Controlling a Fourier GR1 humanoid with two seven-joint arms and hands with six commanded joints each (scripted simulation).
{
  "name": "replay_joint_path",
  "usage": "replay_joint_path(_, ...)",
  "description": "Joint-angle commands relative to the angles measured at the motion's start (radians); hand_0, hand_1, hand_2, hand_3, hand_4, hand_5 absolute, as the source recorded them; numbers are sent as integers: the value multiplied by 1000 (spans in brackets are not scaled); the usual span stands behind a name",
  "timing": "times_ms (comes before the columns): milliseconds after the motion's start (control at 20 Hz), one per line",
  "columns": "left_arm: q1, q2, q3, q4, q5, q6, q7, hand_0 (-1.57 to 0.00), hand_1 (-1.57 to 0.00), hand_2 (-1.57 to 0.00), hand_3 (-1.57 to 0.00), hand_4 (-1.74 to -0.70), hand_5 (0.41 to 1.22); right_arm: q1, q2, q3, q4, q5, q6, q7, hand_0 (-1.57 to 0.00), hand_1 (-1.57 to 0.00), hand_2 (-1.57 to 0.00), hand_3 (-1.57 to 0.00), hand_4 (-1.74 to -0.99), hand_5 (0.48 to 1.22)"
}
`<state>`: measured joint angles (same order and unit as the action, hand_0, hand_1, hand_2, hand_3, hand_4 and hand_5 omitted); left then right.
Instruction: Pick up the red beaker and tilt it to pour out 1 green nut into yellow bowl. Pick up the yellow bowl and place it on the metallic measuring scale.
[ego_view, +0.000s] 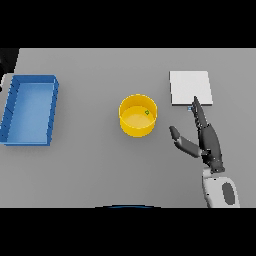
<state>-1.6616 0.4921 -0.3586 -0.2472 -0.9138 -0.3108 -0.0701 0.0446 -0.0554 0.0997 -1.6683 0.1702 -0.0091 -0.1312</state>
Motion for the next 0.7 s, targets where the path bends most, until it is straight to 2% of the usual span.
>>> replay_joint_path(0,18,28,55,18,51,15,1,-1571,-1571,-1571,-1530,-1738,1221,10,-3,7,3,16,-4,-13,1,1,1,1,-1121,588)
replay_joint_path(150,121,79,188,58,186,98,52,-1571,-1571,-1571,-1550,-1739,1221,9,-14,13,-2,31,-4,1,1,1,1,1,-1127,606)
replay_joint_path(250,197,86,234,71,241,162,152,-1571,-1571,-1571,-1558,-1740,1221,-7,-14,17,-2,32,-1,2,1,1,1,1,-1132,621)
replay_joint_path(400,313,101,311,44,335,277,197,-1571,-1571,-1571,-1564,-1740,1221,-1,-20,17,10,36,1,5,1,1,1,1,-1134,632)
replay_joint_path(550,415,98,386,2,431,326,292,-1571,-1571,-1571,-1567,-1741,1221,-5,-26,18,6,26,15,5,1,1,1,1,-1133,655)
replay_joint_path(650,513,95,414,-63,481,346,296,-1571,-1571,-1571,-1569,-1741,1221,-5,-26,13,0,11,20,3,1,1,1,1,-1127,664)
